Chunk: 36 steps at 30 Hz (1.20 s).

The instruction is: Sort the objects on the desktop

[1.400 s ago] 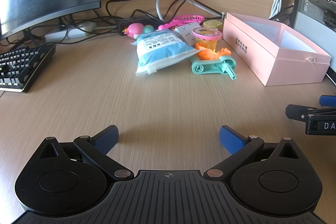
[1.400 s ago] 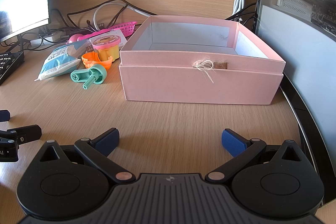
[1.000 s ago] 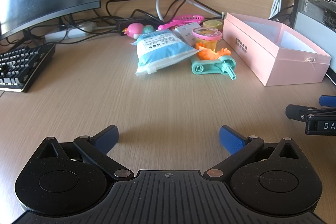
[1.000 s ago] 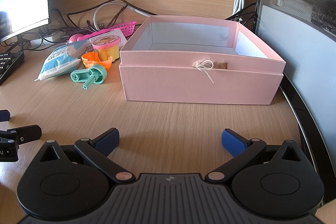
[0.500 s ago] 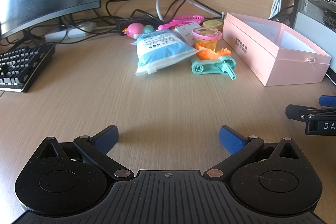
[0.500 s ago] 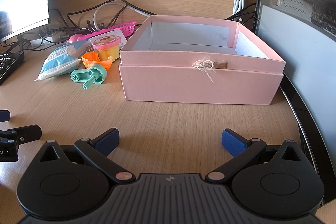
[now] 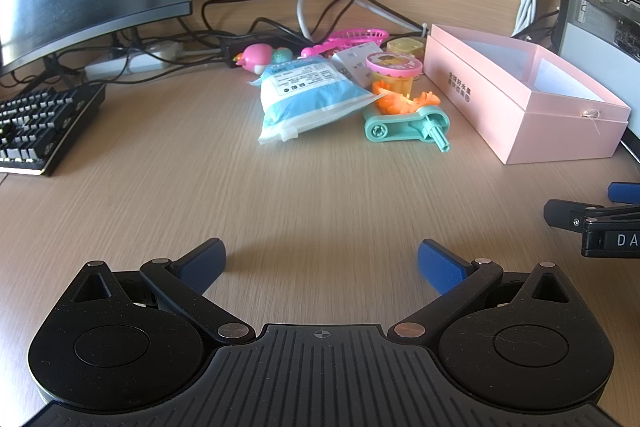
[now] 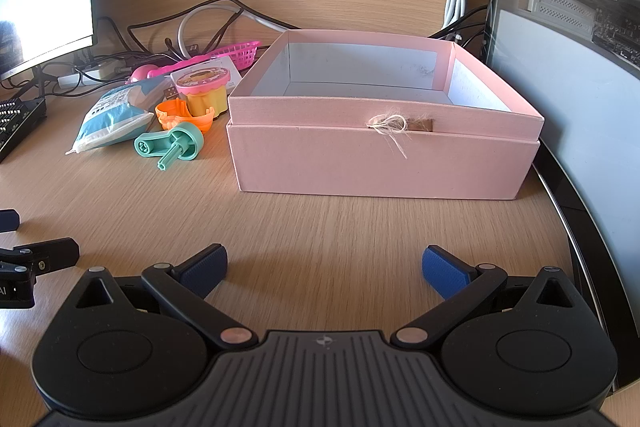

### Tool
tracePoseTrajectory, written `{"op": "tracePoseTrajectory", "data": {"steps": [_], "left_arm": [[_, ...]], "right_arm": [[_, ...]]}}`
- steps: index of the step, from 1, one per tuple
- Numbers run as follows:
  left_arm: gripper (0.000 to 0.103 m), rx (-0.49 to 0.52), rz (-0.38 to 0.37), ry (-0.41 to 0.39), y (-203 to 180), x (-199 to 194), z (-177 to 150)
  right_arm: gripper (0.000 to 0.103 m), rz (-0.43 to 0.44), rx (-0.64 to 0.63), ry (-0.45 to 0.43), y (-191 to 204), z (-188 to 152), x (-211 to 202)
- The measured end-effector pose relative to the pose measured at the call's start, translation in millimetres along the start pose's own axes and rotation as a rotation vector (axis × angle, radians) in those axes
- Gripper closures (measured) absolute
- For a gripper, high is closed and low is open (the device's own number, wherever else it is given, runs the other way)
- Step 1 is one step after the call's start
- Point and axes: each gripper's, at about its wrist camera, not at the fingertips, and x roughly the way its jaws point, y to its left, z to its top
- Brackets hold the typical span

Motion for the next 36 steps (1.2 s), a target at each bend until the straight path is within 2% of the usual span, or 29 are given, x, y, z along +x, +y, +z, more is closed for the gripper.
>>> {"op": "tracePoseTrajectory", "data": {"steps": [23, 28, 36], "left_arm": [[0.0, 0.004, -0.002, 0.007, 0, 0, 1], [0.0, 0.006, -0.006, 0.013, 1, 0, 1], [0.0, 0.006, -0.003, 0.013, -1, -1, 5]], "right_arm": [[0.0, -0.011, 0.013, 0.0, 0, -1, 0], [0.0, 0.008, 0.0, 0.079, 0, 10, 0], [0.0, 0.02, -0.018, 0.097, 1, 10, 0]]}}
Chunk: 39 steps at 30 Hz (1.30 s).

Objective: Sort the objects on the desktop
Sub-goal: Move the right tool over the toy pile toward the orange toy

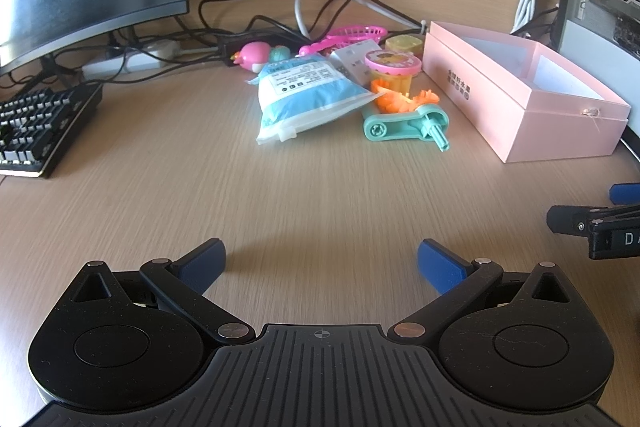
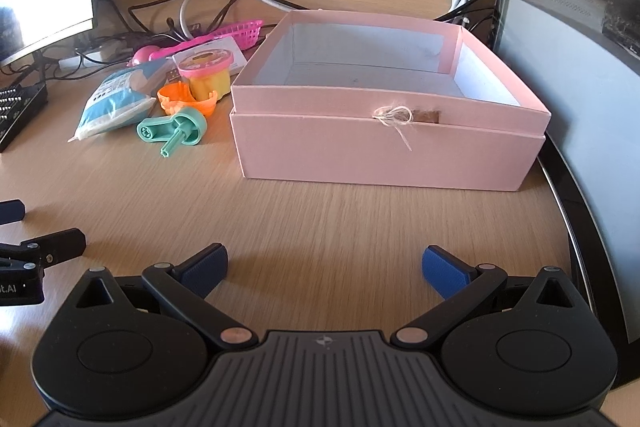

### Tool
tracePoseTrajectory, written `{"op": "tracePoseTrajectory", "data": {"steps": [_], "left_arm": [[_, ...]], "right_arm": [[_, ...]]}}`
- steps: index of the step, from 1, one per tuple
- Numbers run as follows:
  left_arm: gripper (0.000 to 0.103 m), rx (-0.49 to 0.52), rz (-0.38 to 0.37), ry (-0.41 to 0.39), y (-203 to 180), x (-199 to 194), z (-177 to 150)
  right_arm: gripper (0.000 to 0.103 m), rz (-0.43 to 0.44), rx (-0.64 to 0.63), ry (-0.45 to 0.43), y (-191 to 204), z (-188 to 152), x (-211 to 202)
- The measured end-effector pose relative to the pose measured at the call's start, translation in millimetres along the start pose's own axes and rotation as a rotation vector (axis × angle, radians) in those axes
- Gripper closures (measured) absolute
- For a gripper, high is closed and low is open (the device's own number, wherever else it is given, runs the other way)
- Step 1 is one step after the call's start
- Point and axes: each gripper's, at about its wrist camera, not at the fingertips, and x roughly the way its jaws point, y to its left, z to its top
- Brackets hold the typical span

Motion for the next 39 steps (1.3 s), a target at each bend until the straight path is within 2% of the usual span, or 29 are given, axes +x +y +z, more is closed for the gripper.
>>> {"op": "tracePoseTrajectory", "data": {"steps": [3, 6, 8, 10, 13, 16, 17, 18, 19, 23, 26, 29, 31, 33, 36, 39], "left_arm": [[0.0, -0.001, -0.023, 0.021, 2, 2, 5], [0.0, -0.017, -0.032, 0.021, 14, -2, 19], [0.0, 0.012, 0.005, 0.015, 18, -5, 35], [0.0, 0.056, 0.033, 0.003, 20, -6, 51], [0.0, 0.061, 0.011, -0.027, 31, -7, 70], [0.0, 0.017, -0.032, -0.036, 47, -5, 81], [0.0, -0.003, -0.048, -0.032, 53, -4, 82], [0.0, -0.02, -0.061, -0.026, 57, -3, 83], [0.0, -0.033, -0.076, -0.02, 61, -1, 83], [0.0, -0.075, -0.129, -0.008, 75, 6, 79], [0.0, -0.088, -0.157, 0.001, 81, 11, 78], [0.0, -0.078, -0.169, -0.008, 84, 13, 77], [0.0, -0.072, -0.173, -0.006, 85, 15, 77], [0.0, -0.071, -0.174, 0.005, 85, 18, 76], [0.0, -0.063, -0.18, 0.023, 81, 21, 73], [0.0, -0.037, -0.191, 0.037, 73, 19, 69]], "right_arm": [[0.0, 0.091, -0.013, 0.064, 0, 13, -7], [0.0, 0.17, -0.026, -0.041, 9, 45, -41], [0.0, 0.17, -0.055, -0.122, 19, 81, -57], [0.0, 0.187, -0.03, -0.142, 25, 126, -56], [0.0, 0.227, 0.078, -0.053, 25, 197, -17], [0.001, 0.16, 0.145, 0.037, 24, 251, 44], [0.005, 0.136, 0.145, 0.073, 24, 263, 66], [0.015, 0.117, 0.137, 0.122, 25, 275, 92], [0.019, 0.109, 0.141, 0.162, 26, 280, 112], [0.019, 0.096, 0.195, 0.261, 32, 292, 173], [0.019, 0.053, 0.164, 0.31, 43, 296, 203], [0.03, 0.056, 0.089, 0.347, 57, 298, 218], [0.04, 0.076, 0.054, 0.368, 68, 296, 220], [0.045, 0.109, 0.03, 0.376, 79, 293, 215], [0.047, 0.206, 0.02, 0.375, 101, 283, 193], [0.042, 0.321, 0.027, 0.387, 120, 268, 160]]}}
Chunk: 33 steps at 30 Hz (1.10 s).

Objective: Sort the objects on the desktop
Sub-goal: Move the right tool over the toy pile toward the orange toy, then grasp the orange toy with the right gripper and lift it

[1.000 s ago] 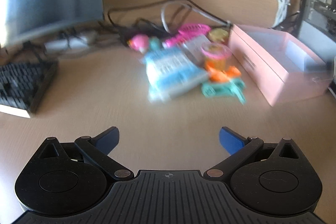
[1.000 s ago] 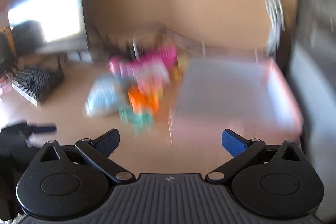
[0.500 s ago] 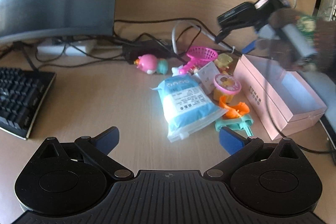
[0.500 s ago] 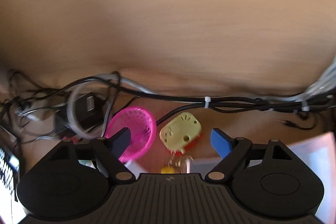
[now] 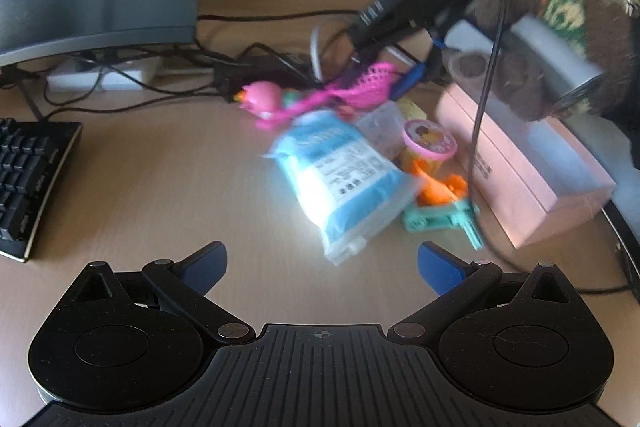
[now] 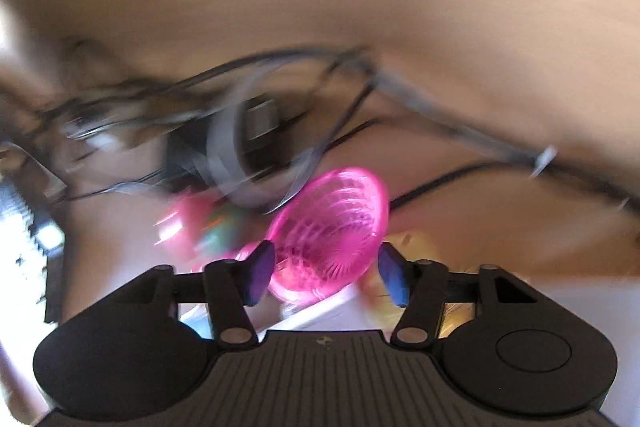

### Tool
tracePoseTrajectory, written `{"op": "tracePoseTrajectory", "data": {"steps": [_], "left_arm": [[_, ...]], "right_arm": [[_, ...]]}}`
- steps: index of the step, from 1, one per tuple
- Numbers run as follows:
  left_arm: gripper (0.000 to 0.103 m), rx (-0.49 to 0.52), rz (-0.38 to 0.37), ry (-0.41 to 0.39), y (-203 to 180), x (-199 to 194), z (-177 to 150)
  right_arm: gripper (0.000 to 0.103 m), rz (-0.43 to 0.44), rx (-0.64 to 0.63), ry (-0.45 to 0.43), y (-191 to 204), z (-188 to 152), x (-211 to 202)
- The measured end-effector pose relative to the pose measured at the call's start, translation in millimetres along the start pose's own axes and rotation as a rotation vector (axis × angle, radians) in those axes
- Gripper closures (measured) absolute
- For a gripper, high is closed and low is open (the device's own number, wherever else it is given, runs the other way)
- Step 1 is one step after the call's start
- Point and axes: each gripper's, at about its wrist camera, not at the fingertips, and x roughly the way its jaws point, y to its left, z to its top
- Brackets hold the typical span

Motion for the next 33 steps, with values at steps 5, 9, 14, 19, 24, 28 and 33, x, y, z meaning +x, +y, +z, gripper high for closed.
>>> {"op": "tracePoseTrajectory", "data": {"steps": [5, 9, 14, 19, 24, 28, 33], "left_arm": [[0.0, 0.055, 0.007, 0.023, -21, -4, -11], [0.0, 0.055, 0.033, 0.054, -32, -5, -22], [0.0, 0.029, 0.061, 0.086, -32, -12, -30], [0.0, 0.058, 0.09, 0.062, -36, -28, -28], [0.0, 0.069, 0.135, 0.058, -36, -41, -28], [0.0, 0.043, 0.172, 0.071, -27, -46, -32], [0.0, 0.046, 0.188, 0.1, -25, -42, -35]], "right_arm": [[0.04, 0.103, -0.043, -0.235, 3, -69, -92], [0.025, 0.051, -0.065, -0.324, -29, -143, -141], [0.023, -0.025, -0.025, -0.241, -64, -215, -132], [0.021, -0.071, 0.017, -0.325, -91, -211, -115], [0.021, -0.02, -0.024, -0.386, -79, -183, -94], [0.026, -0.035, -0.179, -0.374, -33, -187, -66], [0.053, -0.091, -0.251, -0.347, -10, -178, -29]]}}
